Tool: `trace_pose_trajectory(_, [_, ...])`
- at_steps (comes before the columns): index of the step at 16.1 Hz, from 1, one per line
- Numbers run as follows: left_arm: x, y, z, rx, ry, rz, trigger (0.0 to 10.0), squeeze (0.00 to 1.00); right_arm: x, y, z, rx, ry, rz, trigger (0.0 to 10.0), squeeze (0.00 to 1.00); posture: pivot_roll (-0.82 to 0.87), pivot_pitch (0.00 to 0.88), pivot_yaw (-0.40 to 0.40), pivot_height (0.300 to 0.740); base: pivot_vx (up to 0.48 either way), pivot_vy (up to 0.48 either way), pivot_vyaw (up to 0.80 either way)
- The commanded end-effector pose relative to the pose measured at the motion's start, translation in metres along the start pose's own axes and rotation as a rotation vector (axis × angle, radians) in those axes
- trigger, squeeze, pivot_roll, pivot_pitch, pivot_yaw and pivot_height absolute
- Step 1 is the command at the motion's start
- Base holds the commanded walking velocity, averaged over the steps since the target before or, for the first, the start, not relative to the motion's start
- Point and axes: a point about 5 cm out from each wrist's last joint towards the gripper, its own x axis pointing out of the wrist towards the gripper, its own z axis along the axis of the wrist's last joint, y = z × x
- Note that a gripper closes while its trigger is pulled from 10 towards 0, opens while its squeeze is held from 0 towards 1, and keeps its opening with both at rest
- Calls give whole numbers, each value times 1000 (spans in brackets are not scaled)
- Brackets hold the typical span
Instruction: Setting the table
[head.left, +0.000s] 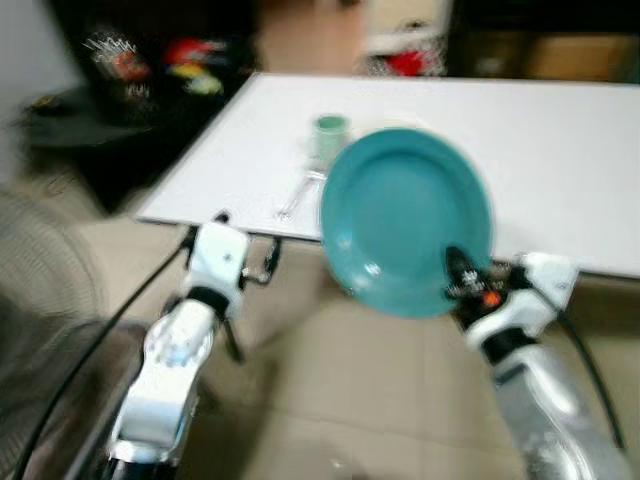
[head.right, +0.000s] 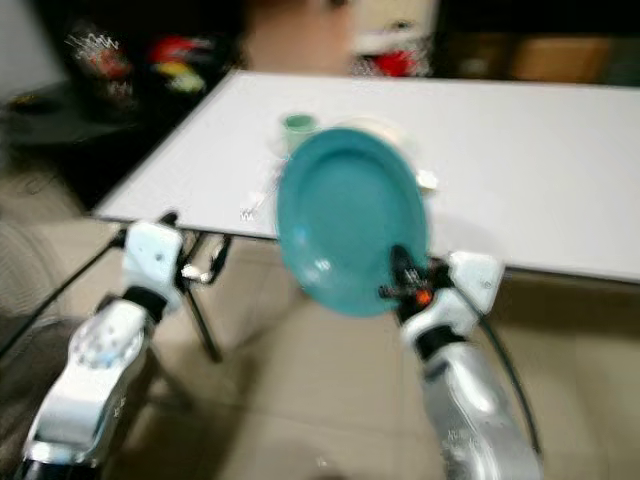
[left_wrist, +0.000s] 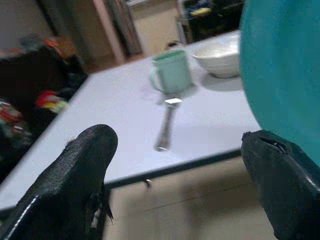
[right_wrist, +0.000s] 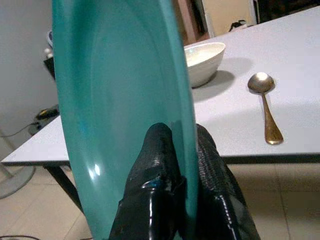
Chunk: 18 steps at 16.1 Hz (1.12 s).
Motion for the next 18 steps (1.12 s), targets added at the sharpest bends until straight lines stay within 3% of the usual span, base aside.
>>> trace_pose_trajectory(1, [-1,0,-1,-13,10,0,10000,0,1,1,8,-7,-40,7,10000,0,-63,0,84,740,0,480,-800])
trace_pose_trajectory(4, [-5,-3,-2,-35,21,3,10000,0,6,-6,7,5,-13,-41,10000,0,-63,0,81,740,0,0,-502])
trace_pose_trajectory(6, [-7,-4,-5,-37,31,13,10000,0,13,-7,4,-42,31,-41,10000,0,-59,0,77,740,0,0,0])
trace_pose_trajectory(7, [-10,-6,-4,-87,22,12,10000,0,16,-8,4,-86,43,-47,10000,0,-59,0,73,740,0,0,0])
trace_pose_trajectory(11, [-18,-7,-5,-90,23,27,10000,0,25,-7,6,-147,60,-36,10000,0,-52,0,50,740,62,0,0])
trace_pose_trajectory(16, [-22,-3,-3,-97,17,40,10000,0,19,-5,2,-135,82,13,10000,0,-52,0,51,740,275,0,583])
trace_pose_trajectory(18, [-20,-4,-1,-95,15,18,10000,0,18,-2,4,-79,76,36,10000,0,-55,0,59,740,285,0,0])
